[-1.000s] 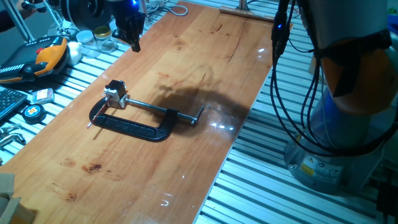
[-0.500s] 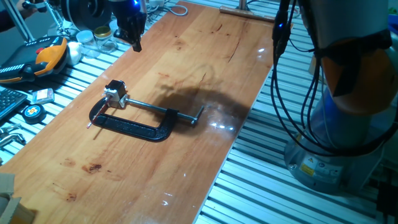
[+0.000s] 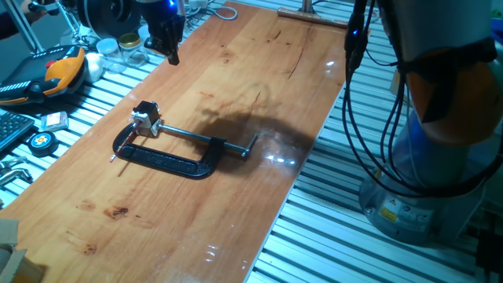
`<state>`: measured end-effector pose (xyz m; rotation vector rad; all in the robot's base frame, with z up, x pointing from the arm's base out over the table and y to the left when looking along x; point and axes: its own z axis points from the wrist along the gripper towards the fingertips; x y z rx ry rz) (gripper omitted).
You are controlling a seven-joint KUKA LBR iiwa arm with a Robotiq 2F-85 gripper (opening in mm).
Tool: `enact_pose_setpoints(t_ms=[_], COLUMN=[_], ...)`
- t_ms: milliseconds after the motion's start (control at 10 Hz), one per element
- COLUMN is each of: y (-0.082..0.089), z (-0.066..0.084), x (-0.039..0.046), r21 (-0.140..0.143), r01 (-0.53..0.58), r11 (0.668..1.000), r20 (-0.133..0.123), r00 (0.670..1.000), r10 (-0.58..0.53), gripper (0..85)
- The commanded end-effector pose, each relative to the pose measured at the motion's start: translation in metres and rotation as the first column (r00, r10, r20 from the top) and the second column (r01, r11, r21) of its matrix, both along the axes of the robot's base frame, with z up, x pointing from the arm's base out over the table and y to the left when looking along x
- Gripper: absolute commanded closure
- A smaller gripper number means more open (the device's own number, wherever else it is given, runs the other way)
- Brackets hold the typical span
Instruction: Sharpen the pencil with a pencil sharpener
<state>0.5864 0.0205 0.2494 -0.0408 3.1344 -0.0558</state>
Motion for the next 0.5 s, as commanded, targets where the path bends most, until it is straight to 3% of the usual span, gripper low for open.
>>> enact_pose_setpoints(t_ms=[0, 400], y=[-0.0009, 0.0004], z=[-0.0002, 0.0005], x=[-0.0004, 0.0001], r21=[0.008, 0.009], r01=[0.002, -0.001], r11=[1.000, 1.000], r20=[0.000, 0.003], r00=[1.000, 1.000], r10=[-0.002, 0.001], gripper=[85.0, 85.0])
